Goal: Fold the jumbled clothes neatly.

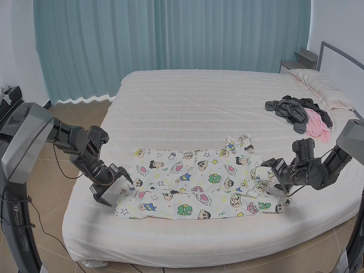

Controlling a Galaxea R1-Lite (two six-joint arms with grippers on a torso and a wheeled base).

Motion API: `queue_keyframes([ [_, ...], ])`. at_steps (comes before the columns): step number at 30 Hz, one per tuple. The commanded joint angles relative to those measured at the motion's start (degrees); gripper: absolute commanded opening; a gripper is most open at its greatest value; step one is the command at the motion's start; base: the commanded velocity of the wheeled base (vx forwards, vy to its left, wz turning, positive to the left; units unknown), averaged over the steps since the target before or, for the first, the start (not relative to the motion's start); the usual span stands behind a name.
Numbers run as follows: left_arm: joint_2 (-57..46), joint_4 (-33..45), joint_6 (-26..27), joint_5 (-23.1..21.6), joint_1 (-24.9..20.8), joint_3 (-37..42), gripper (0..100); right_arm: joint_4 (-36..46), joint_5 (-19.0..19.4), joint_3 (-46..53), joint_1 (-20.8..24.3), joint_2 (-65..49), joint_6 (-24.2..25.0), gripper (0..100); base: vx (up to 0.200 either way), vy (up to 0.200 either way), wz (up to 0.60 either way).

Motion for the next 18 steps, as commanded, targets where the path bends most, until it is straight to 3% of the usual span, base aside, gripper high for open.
queue_keyframes([
  [1, -13.9, -22.2, -6.9, -5.2, -1.6, 23.9, 100, -7.9, -7.3, 3.2, 4.5, 5.8, 1.2, 100, 0.0, 0.0, 0.0],
  [6, -12.8, -29.4, -7.2, -4.6, -4.3, 27.4, 100, -7.9, -8.1, 1.3, 4.3, 7.0, 0.7, 100, 0.0, 0.0, 0.0],
  [18, -12.8, -30.1, -7.2, -4.5, -5.1, 28.0, 100, -7.7, -8.8, -3.5, 3.4, 10.4, -0.2, 100, 0.0, 0.0, 0.0],
])
